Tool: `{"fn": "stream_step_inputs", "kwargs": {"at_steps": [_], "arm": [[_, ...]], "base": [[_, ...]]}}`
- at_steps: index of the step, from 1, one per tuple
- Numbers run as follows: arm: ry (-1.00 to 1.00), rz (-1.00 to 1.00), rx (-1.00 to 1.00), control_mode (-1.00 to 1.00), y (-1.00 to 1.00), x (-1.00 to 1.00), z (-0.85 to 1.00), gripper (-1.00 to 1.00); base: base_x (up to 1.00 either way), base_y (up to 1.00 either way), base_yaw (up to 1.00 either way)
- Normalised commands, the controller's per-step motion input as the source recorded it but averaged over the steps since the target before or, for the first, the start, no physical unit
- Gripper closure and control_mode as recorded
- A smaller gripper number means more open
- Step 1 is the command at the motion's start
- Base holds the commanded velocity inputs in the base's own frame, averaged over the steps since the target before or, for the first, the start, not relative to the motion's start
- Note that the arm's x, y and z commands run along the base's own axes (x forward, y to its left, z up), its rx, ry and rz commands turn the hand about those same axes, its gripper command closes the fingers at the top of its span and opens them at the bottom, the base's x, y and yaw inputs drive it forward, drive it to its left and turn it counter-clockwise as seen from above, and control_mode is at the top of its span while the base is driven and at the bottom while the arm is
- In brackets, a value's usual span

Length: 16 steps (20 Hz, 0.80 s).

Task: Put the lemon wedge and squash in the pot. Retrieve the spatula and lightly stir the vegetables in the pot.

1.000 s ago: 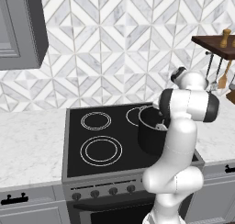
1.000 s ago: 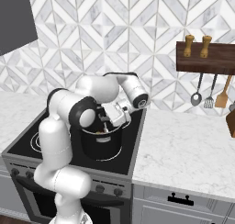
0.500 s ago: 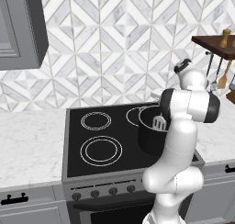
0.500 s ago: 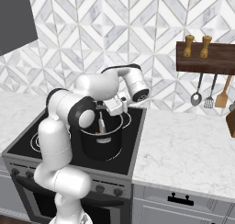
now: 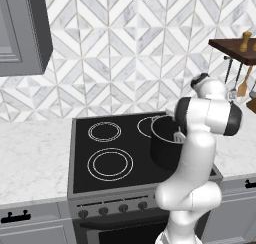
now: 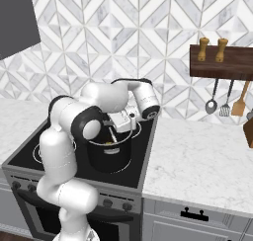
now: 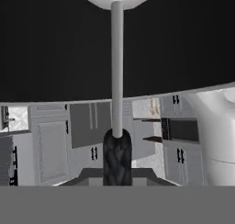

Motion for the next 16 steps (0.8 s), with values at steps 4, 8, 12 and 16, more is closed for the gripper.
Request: {"fn": "stream_step_inputs", "kwargs": {"at_steps": [4, 8, 12, 16], "arm": [[-0.03, -0.05, 0.00, -1.00, 0.01, -0.04, -0.14, 1.00], [-0.07, -0.01, 0.04, -1.00, 0.13, 0.00, 0.34, 1.00], [-0.04, 0.00, 0.16, -1.00, 0.33, 0.00, 0.74, 1.00], [0.00, 0.00, 0.13, -1.00, 0.21, -0.03, 0.18, 1.00]], "base": [[0.00, 0.00, 0.00], [0.00, 0.00, 0.00], [0.00, 0.00, 0.00], [0.00, 0.00, 0.00]]}}
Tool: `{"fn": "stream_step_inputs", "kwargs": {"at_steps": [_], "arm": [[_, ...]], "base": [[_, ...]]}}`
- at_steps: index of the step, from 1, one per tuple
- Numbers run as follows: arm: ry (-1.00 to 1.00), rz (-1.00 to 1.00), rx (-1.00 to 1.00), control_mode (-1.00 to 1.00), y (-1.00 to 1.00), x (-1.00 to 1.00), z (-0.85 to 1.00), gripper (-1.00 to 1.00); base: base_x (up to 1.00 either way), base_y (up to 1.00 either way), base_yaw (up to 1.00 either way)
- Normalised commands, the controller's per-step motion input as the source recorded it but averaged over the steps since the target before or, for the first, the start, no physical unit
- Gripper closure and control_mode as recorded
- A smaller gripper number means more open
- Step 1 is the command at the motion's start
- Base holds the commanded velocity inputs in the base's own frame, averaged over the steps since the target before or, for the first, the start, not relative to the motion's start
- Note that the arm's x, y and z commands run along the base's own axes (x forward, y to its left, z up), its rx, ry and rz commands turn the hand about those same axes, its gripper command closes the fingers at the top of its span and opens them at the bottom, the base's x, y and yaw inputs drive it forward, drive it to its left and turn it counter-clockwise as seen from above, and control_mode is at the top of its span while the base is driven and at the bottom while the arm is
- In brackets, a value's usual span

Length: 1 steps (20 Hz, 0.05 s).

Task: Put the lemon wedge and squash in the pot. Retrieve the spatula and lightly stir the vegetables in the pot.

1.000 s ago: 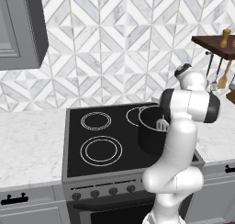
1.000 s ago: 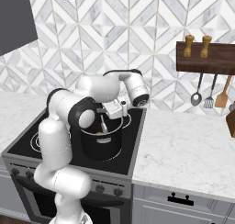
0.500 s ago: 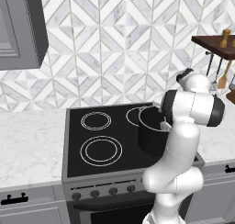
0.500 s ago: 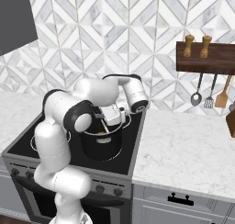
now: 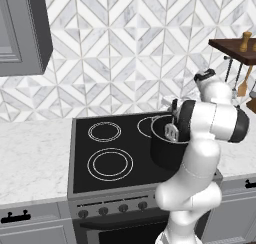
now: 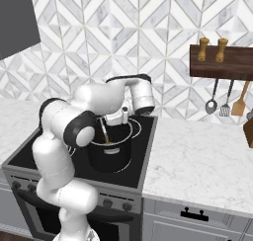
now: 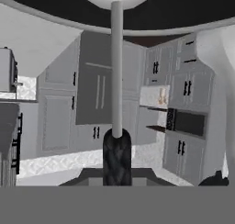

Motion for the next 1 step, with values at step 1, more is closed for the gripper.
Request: {"fn": "stream_step_inputs", "kwargs": {"at_steps": [1], "arm": [[0.00, 0.00, 0.12, -1.00, 0.03, -0.22, -0.04, 1.00]], "base": [[0.00, 0.00, 0.00]]}}
